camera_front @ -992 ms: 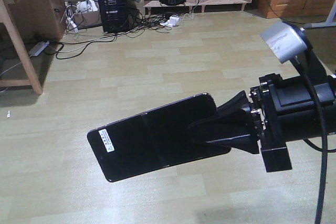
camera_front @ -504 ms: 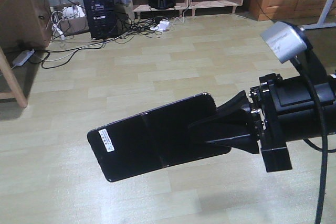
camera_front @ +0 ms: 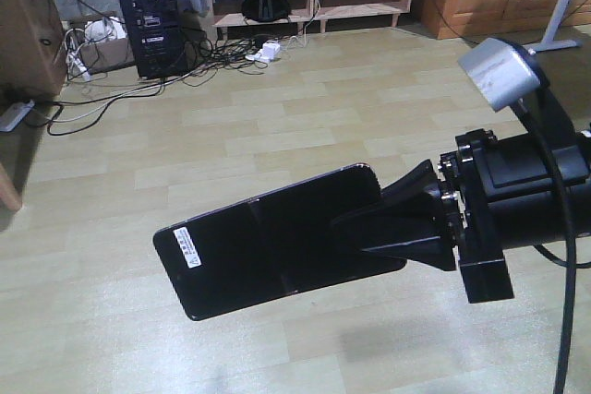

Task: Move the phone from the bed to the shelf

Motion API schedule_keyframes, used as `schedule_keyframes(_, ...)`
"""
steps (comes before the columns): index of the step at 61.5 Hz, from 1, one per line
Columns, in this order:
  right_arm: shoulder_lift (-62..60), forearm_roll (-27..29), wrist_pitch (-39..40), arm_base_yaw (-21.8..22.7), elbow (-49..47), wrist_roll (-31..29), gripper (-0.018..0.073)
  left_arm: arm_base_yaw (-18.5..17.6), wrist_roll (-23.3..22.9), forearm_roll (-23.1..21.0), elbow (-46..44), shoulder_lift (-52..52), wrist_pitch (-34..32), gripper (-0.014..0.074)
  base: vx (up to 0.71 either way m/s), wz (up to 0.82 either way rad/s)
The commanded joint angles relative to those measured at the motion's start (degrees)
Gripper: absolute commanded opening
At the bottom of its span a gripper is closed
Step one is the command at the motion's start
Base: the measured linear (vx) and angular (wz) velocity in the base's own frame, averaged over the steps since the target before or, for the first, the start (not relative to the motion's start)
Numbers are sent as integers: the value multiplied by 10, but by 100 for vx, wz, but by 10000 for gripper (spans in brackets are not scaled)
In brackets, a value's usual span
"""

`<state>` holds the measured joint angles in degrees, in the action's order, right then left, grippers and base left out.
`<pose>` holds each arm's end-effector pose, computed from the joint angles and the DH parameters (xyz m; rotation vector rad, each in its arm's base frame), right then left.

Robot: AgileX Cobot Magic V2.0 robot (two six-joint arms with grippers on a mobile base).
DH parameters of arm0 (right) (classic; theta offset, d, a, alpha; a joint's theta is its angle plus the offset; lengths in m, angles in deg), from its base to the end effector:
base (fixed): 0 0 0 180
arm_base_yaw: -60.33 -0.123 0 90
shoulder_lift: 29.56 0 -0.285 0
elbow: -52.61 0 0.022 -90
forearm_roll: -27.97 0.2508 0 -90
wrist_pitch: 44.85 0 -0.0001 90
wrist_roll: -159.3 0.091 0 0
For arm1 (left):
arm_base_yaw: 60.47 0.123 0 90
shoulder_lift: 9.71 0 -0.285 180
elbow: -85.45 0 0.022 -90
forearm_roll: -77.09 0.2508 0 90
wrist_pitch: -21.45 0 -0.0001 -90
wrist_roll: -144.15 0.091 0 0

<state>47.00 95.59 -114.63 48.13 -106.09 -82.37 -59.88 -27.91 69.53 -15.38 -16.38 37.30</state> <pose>0.1903 0.1220 0.3512 -1.0276 1.9611 1.1979 0.0546 -0.0027 0.1779 0.0271 1.7722 -0.0160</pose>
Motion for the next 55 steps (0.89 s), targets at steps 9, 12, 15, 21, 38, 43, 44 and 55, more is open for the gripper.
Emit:
schedule_keyframes(9,-14,53,-42,0,-14,-2,-1,-2,-2,-4,1,3,-42,1,16,-8)
schedule_keyframes(12,-14,53,-42,0,-14,-2,-1,-2,-2,-4,1,3,-42,1,17,-8)
schedule_keyframes(15,-14,53,-42,0,-14,-2,-1,-2,-2,-4,1,3,-42,1,17,-8)
schedule_keyframes(21,-14,53,-42,0,-14,-2,-1,-2,-2,-4,1,3,-42,1,18,-7)
schedule_keyframes(38,-14,53,-42,0,-14,-2,-1,-2,-2,-4,1,3,-42,1,20,-7)
schedule_keyframes(43,-14,53,-42,0,-14,-2,-1,-2,-2,-4,1,3,-42,1,22,-8)
schedule_keyframes(44,-14,53,-42,0,-14,-2,-1,-2,-2,-4,1,3,-42,1,23,-8)
schedule_keyframes(55,-14,53,-42,0,-14,-2,-1,-2,-2,-4,1,3,-42,1,24,-8)
